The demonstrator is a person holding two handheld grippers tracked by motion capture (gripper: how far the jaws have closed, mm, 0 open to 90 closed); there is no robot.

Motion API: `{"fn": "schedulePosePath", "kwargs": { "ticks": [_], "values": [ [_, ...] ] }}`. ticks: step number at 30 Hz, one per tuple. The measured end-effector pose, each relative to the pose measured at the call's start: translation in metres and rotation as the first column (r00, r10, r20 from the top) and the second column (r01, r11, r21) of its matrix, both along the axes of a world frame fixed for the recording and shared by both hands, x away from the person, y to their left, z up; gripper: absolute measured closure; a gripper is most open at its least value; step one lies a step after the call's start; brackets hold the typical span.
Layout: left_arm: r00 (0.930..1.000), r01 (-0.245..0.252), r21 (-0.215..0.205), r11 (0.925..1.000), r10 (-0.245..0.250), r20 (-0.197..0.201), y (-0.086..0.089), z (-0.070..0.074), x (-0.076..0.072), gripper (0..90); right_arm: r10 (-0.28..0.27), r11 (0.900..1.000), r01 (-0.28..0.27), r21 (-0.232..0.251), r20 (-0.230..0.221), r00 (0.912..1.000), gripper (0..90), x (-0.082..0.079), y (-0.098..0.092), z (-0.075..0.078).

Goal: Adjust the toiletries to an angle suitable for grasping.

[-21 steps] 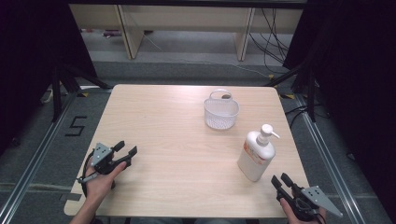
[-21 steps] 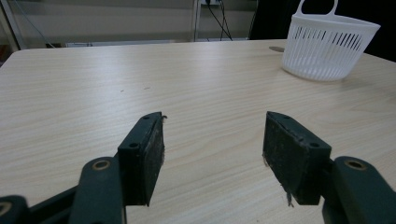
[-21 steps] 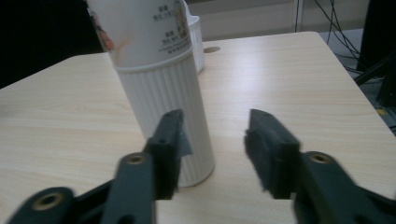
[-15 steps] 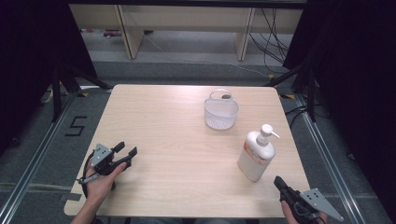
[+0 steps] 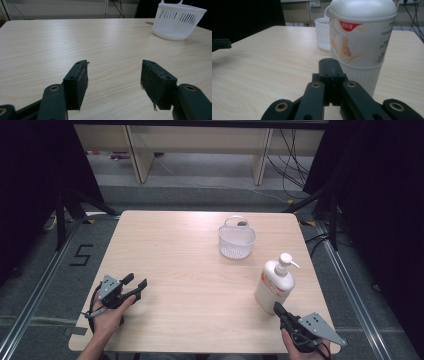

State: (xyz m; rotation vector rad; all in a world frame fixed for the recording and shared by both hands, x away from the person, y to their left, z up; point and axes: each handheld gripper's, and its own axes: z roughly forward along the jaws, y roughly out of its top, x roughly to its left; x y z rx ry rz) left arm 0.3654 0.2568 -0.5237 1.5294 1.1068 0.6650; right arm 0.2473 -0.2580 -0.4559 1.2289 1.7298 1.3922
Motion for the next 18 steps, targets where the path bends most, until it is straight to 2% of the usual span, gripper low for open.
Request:
{"fn": "schedulePosePath", "kwargs": {
  "ticks": [2, 3, 4, 5, 8, 9, 12, 13, 15, 18],
  "values": [
    [1.0000, 0.006, 0.007, 1.0000, -0.006, 0.003, 0.000, 0.000, 0.000, 37.9, -0.026, 1.000, 0.026, 0.006, -0.021, 0.9995, 90.0, 0.005, 0.003, 0.001],
    [1.0000, 0.006, 0.008, 0.9999, -0.006, 0.003, 0.000, 0.000, 0.000, 37.9, -0.048, 0.999, 0.048, 0.009, -0.011, 0.9988, 90.0, 0.008, 0.003, 0.000],
    [1.0000, 0.006, 0.008, 0.9999, -0.006, 0.003, 0.000, 0.000, 0.000, 37.8, -0.048, 0.999, 0.048, 0.009, -0.011, 0.9988, 90.0, 0.008, 0.003, 0.000],
    [1.0000, 0.002, 0.017, 0.9998, -0.002, -0.005, 0.001, 0.001, -0.001, 37.8, -0.042, 0.998, 0.042, 0.041, -0.022, 0.9989, 90.0, 0.010, 0.005, 0.000],
    [1.0000, 0.002, 0.014, 0.9999, -0.002, -0.005, 0.001, 0.001, -0.001, 37.7, -0.069, 0.997, 0.070, 0.021, -0.020, 0.9974, 90.0, 0.012, 0.003, 0.000],
    [1.0000, 0.005, 0.006, 1.0000, -0.005, 0.003, 0.000, 0.000, 0.000, 37.7, -0.081, 0.996, 0.082, 0.040, -0.012, 0.9966, 90.0, 0.013, 0.004, 0.000],
    [1.0000, -0.001, 0.013, 0.9999, 0.001, -0.009, 0.001, 0.001, -0.001, 37.4, -0.090, 0.995, 0.091, 0.045, -0.021, 0.9957, 90.0, 0.015, 0.001, 0.002],
    [1.0000, 0.001, 0.011, 0.9999, -0.001, -0.007, 0.001, 0.001, -0.001, 37.4, -0.106, 0.994, 0.106, 0.003, -0.017, 0.9942, 90.0, 0.015, -0.002, 0.003],
    [1.0000, -0.001, 0.010, 0.9999, 0.001, -0.007, 0.001, 0.001, -0.001, 37.3, -0.107, 0.994, 0.107, 0.021, -0.021, 0.9940, 90.0, 0.016, -0.002, 0.004],
    [1.0000, 0.000, 0.012, 0.9999, 0.000, -0.008, 0.001, 0.001, -0.001, 37.2, -0.114, 0.993, 0.114, 0.022, -0.009, 0.9934, 90.0, 0.017, -0.003, 0.005]
  ]
}}
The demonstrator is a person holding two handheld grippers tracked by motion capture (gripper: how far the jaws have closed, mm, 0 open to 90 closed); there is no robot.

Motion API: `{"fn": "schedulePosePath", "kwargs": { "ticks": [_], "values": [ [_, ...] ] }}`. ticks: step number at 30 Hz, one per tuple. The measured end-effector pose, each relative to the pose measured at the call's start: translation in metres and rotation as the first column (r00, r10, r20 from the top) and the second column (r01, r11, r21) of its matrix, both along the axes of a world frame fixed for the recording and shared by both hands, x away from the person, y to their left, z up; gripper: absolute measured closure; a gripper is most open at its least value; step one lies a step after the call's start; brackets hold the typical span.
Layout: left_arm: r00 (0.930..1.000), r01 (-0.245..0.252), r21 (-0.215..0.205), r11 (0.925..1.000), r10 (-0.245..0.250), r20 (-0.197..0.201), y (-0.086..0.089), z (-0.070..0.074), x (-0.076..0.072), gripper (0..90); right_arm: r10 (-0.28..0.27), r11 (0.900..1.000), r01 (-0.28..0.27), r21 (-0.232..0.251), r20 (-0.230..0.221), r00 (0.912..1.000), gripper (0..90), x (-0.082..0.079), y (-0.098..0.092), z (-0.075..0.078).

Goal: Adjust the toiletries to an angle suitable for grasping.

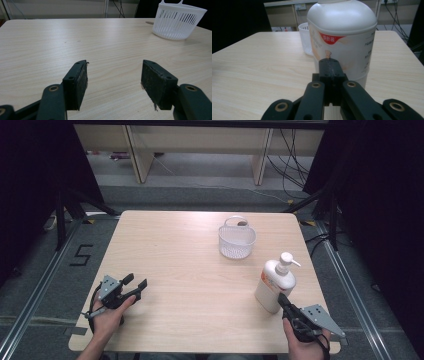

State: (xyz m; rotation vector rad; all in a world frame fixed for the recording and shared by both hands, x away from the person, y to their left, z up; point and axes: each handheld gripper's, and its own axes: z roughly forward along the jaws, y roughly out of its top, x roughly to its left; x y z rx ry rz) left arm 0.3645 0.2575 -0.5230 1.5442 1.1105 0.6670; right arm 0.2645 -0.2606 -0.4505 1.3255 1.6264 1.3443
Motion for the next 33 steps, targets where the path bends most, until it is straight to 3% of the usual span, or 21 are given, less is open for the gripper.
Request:
{"fn": "schedulePosePath", "kwargs": {
  "ticks": [15, 17, 19, 24, 30, 33],
  "values": [
    [1.0000, -0.001, -0.002, 1.0000, 0.001, -0.005, -0.001, 0.000, 0.000, 36.7, -0.122, 0.992, 0.121, -0.046, -0.011, 0.9925, 90.0, 0.028, -0.016, 0.010],
    [1.0000, -0.002, -0.001, 1.0000, 0.002, -0.006, -0.001, 0.000, 0.000, 36.6, -0.116, 0.992, 0.116, -0.043, -0.012, 0.9931, 90.0, 0.030, -0.017, 0.010],
    [1.0000, -0.002, 0.001, 1.0000, 0.002, -0.004, -0.001, 0.000, -0.001, 36.7, -0.159, 0.986, 0.159, -0.059, -0.002, 0.9873, 90.0, 0.034, -0.021, 0.010],
    [1.0000, -0.004, -0.003, 1.0000, 0.004, -0.003, 0.000, 0.000, -0.001, 36.7, -0.174, 0.984, 0.173, -0.051, -0.023, 0.9845, 90.0, 0.037, -0.023, 0.011],
    [0.9999, -0.013, -0.006, 0.9999, 0.013, -0.007, 0.000, 0.000, 0.000, 36.5, -0.173, 0.984, 0.172, -0.042, -0.020, 0.9848, 90.0, 0.040, -0.028, 0.008],
    [0.9999, -0.014, 0.002, 0.9999, 0.014, -0.004, -0.001, 0.000, 0.000, 36.6, -0.185, 0.981, 0.184, -0.060, -0.011, 0.9826, 90.0, 0.041, -0.029, 0.008]
  ]
}}
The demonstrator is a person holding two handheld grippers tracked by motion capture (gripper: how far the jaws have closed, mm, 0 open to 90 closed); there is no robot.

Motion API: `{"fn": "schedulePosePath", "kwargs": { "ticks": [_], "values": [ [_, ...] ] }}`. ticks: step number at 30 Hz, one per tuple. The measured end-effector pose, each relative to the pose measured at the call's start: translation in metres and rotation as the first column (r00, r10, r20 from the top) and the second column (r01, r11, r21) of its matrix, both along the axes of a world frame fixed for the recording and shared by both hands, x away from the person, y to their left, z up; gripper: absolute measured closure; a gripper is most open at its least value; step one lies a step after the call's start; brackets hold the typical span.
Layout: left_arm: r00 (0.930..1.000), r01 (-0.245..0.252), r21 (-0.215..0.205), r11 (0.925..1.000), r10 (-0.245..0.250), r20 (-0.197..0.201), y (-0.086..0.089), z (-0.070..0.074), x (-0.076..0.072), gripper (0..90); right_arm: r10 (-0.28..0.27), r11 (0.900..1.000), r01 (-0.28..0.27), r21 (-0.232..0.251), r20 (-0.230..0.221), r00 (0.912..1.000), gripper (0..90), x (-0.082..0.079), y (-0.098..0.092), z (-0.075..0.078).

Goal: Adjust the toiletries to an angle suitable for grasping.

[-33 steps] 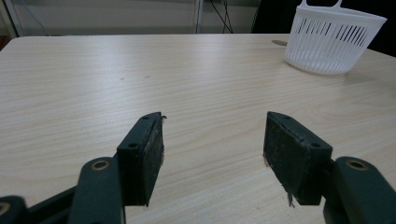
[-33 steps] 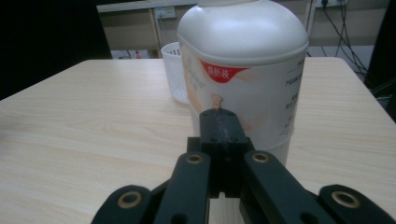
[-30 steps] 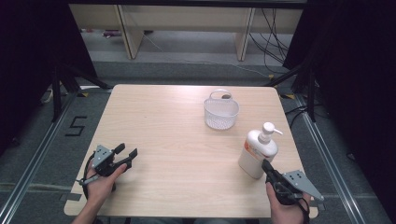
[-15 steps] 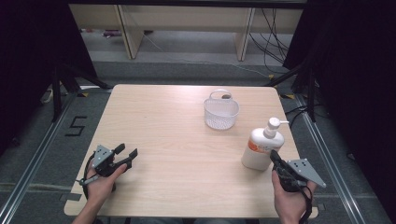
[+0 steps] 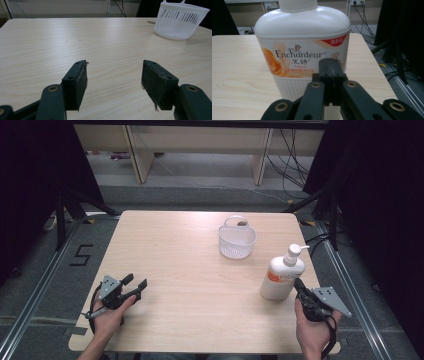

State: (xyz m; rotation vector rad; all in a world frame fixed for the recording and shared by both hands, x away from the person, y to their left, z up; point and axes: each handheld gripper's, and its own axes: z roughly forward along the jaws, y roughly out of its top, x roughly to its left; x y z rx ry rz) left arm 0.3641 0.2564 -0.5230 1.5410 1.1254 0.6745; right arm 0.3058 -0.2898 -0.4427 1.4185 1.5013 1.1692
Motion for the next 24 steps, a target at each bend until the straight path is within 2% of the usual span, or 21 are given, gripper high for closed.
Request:
{"fn": "schedulePosePath", "kwargs": {
  "ticks": [4, 5, 6, 7, 8, 9, 11, 12, 13, 14, 17, 18, 19, 21, 22, 24],
  "values": [
    [1.0000, 0.000, 0.002, 1.0000, 0.000, -0.002, 0.000, 0.000, 0.001, 36.6, -0.004, 1.000, 0.004, -0.008, 0.007, 1.0000, 90.0, 0.000, 0.001, 0.000],
    [1.0000, 0.000, 0.002, 1.0000, 0.000, -0.002, 0.000, 0.000, 0.001, 36.5, -0.007, 1.000, 0.007, 0.004, 0.002, 1.0000, 90.0, 0.000, 0.002, 0.000],
    [1.0000, -0.003, -0.002, 1.0000, 0.003, -0.002, 0.000, 0.000, 0.001, 36.5, 0.002, 1.000, -0.002, -0.002, 0.015, 0.9999, 89.6, -0.001, 0.001, 0.000],
    [1.0000, -0.003, -0.002, 1.0000, 0.003, -0.002, 0.000, 0.000, 0.001, 36.6, -0.010, 1.000, 0.011, -0.025, 0.006, 0.9999, 88.6, -0.002, 0.001, 0.000],
    [1.0000, -0.004, -0.004, 1.0000, 0.004, -0.001, 0.000, 0.000, 0.001, 36.6, -0.010, 1.000, 0.011, -0.025, 0.006, 0.9999, 88.6, -0.002, 0.001, 0.000],
    [1.0000, -0.005, -0.007, 1.0000, 0.005, 0.000, 0.000, 0.000, 0.001, 36.6, -0.012, 1.000, 0.012, -0.023, 0.026, 0.9996, 87.4, -0.004, 0.001, 0.001],
    [1.0000, -0.006, -0.007, 1.0000, 0.006, 0.000, 0.000, 0.000, 0.001, 36.5, -0.024, 0.999, 0.025, -0.022, 0.034, 0.9991, 84.5, -0.009, 0.002, 0.003],
    [1.0000, -0.005, -0.009, 0.9999, 0.005, 0.000, 0.001, 0.000, 0.001, 36.5, -0.019, 1.000, 0.021, -0.022, 0.062, 0.9979, 81.3, -0.013, 0.002, 0.005],
    [1.0000, -0.005, -0.009, 0.9999, 0.005, 0.000, 0.001, 0.000, 0.001, 36.3, -0.027, 0.999, 0.028, -0.026, 0.046, 0.9986, 79.9, -0.016, 0.002, 0.007],
    [0.9999, -0.006, -0.023, 0.9997, 0.006, 0.010, 0.001, -0.001, 0.002, 36.3, -0.025, 0.999, 0.028, -0.036, 0.066, 0.9975, 78.0, -0.017, 0.002, 0.008],
    [0.9999, -0.009, -0.015, 0.9998, 0.010, 0.005, 0.001, 0.000, 0.001, 36.3, -0.032, 0.999, 0.035, -0.036, 0.076, 0.9966, 73.5, -0.021, 0.002, 0.010],
    [0.9999, -0.007, -0.013, 0.9999, 0.007, 0.009, 0.001, 0.000, 0.000, 36.3, -0.034, 0.999, 0.035, -0.007, 0.088, 0.9955, 69.9, -0.024, 0.003, 0.011],
    [0.9999, -0.007, -0.013, 0.9999, 0.007, 0.009, 0.001, 0.000, 0.000, 36.3, -0.037, 0.999, 0.040, -0.030, 0.091, 0.9951, 68.5, -0.025, 0.001, 0.011],
    [0.9999, -0.008, -0.016, 0.9998, 0.009, 0.009, 0.001, 0.000, 0.000, 36.2, -0.038, 0.999, 0.040, -0.017, 0.095, 0.9947, 66.6, -0.026, 0.002, 0.012],
    [0.9999, -0.006, -0.015, 0.9999, 0.006, 0.008, 0.001, 0.000, 0.000, 36.2, -0.033, 0.999, 0.036, -0.029, 0.118, 0.9925, 62.4, -0.027, 0.001, 0.012],
    [0.9999, -0.001, -0.009, 1.0000, 0.002, 0.010, 0.001, 0.000, 0.000, 36.1, -0.034, 0.999, 0.036, -0.017, 0.111, 0.9932, 60.9, -0.027, 0.002, 0.013]
  ]
}}
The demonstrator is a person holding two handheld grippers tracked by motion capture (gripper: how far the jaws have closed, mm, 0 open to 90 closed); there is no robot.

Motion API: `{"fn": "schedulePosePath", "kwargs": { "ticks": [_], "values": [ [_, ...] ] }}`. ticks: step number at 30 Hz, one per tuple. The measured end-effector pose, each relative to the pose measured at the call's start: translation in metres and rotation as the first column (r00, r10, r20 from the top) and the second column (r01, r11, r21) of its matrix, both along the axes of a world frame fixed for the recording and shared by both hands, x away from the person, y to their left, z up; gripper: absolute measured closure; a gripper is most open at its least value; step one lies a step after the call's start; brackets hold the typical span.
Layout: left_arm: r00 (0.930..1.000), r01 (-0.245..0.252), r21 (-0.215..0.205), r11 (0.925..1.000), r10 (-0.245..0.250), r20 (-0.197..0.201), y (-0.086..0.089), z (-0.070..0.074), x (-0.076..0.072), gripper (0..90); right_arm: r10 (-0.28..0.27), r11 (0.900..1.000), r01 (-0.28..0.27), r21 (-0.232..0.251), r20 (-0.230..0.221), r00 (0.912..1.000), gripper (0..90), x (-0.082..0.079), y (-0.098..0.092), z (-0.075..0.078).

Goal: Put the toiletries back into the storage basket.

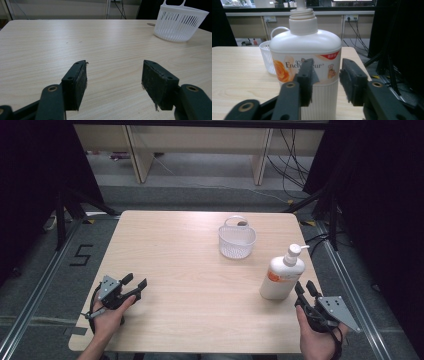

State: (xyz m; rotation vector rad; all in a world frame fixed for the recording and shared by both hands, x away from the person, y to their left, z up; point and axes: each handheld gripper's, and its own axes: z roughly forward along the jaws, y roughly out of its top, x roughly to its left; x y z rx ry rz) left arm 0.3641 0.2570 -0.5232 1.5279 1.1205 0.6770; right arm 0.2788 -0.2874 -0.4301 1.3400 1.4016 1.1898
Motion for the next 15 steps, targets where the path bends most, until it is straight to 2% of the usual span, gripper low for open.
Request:
{"fn": "schedulePosePath", "kwargs": {
  "ticks": [1, 2, 5, 7, 8, 9, 12, 13, 15],
  "values": [
    [1.0000, 0.001, 0.002, 1.0000, -0.001, -0.001, -0.0001, 0.0000, 0.0001, 36.1, -0.002, 1.000, 0.002, 0.019, -0.001, 1.0000, 58.1, 0.0000, 0.0016, 0.0014],
    [1.0000, 0.001, 0.000, 1.0000, -0.001, -0.002, -0.0002, 0.0000, 0.0004, 36.1, 0.011, 1.000, -0.011, -0.003, 0.019, 0.9998, 54.9, 0.0018, 0.0005, 0.0027],
    [1.0000, -0.002, 0.000, 1.0000, 0.002, -0.004, 0.0000, 0.0000, 0.0005, 36.1, 0.017, 1.000, -0.017, 0.006, 0.025, 0.9995, 50.0, 0.0044, 0.0035, 0.0044],
    [1.0000, -0.003, -0.012, 0.9999, 0.003, 0.002, -0.0004, -0.0007, 0.0012, 36.1, 0.024, 1.000, -0.024, -0.008, 0.038, 0.9990, 49.4, 0.0056, 0.0031, 0.0044],
    [1.0000, -0.004, -0.012, 0.9999, 0.004, 0.001, -0.0004, -0.0007, 0.0012, 36.1, 0.025, 1.000, -0.026, 0.007, 0.031, 0.9992, 49.0, 0.0058, 0.0048, 0.0047],
    [0.9999, -0.009, -0.007, 0.9999, 0.009, -0.007, -0.0001, 0.0000, 0.0003, 36.1, 0.038, 0.999, -0.038, -0.009, 0.047, 0.9982, 49.0, 0.0072, 0.0047, 0.0047],
    [1.0000, -0.007, -0.013, 0.9999, 0.007, -0.007, 0.0003, -0.0002, 0.0003, 36.1, 0.044, 0.999, -0.044, 0.002, 0.033, 0.9985, 49.0, 0.0068, 0.0092, 0.0077],
    [1.0000, -0.007, -0.013, 0.9999, 0.007, -0.007, 0.0003, -0.0002, 0.0003, 36.1, 0.051, 0.998, -0.049, -0.028, 0.059, 0.9969, 49.0, 0.0084, 0.0085, 0.0082],
    [0.9999, -0.009, -0.020, 0.9997, 0.009, -0.008, 0.0008, -0.0002, 0.0004, 36.1, 0.041, 0.999, -0.039, -0.031, 0.069, 0.9968, 48.9, 0.0088, 0.0090, 0.0099]
  ]
}}
